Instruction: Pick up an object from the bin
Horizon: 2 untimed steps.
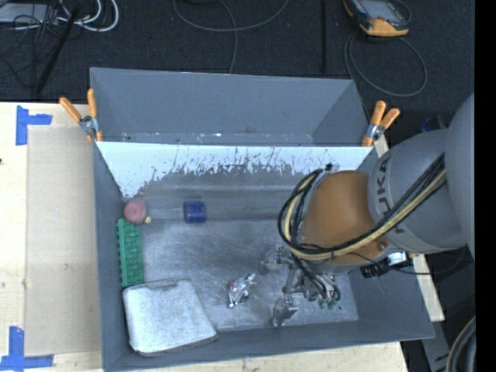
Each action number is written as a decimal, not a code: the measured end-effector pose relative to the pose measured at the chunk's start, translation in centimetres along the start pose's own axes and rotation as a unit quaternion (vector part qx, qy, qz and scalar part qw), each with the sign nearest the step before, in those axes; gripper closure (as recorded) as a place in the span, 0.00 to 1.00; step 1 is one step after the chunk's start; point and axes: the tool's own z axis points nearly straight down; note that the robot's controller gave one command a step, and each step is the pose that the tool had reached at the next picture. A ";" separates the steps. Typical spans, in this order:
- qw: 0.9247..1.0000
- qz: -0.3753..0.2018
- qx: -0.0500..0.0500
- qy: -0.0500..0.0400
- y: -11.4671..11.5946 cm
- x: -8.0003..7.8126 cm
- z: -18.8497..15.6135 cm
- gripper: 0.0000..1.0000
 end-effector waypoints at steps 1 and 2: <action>0.999 -0.034 0.000 -0.001 4.0 0.0 0.6 0.00; 0.999 -0.035 0.000 0.003 4.1 0.2 0.6 1.00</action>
Offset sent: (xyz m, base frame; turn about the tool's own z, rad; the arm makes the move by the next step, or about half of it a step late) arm -0.0026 0.0403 -0.0074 -0.0659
